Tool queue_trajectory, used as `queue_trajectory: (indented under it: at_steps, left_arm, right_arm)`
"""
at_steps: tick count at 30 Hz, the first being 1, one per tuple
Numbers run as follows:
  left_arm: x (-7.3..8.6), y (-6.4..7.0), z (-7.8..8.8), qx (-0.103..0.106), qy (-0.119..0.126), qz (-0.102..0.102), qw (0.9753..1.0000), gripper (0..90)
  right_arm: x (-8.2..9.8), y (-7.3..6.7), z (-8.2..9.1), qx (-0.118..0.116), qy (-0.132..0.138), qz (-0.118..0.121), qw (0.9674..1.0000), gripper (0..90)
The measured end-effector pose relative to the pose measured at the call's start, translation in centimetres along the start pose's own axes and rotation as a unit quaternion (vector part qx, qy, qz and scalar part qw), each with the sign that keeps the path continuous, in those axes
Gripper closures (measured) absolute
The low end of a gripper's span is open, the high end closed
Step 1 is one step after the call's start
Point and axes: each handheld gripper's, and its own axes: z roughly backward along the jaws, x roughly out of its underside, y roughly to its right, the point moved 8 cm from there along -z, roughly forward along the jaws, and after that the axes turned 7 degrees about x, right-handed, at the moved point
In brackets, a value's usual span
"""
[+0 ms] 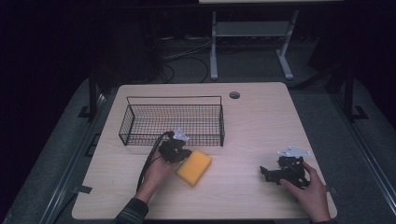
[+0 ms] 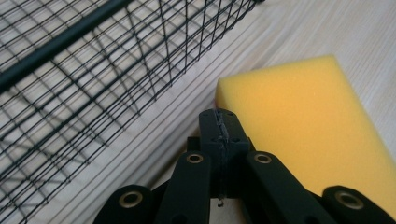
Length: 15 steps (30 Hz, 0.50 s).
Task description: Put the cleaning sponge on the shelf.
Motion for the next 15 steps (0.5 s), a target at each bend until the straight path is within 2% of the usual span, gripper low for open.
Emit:
queue_trajectory:
  at_steps: [10, 15]
  left_arm:
    - [-0.90, 0.86, -1.01, 0.011, -0.003, -0.010, 0.9999, 89.6]
    - [-0.87, 0.71, -0.49, 0.017, 0.000, -0.002, 0.9999, 88.9]
  right_arm:
    - [0.00, 0.00, 0.00, 0.000, 0.000, 0.000, 1.0000, 0.0]
    - [0.00, 0.00, 0.00, 0.000, 0.000, 0.000, 1.0000, 0.0]
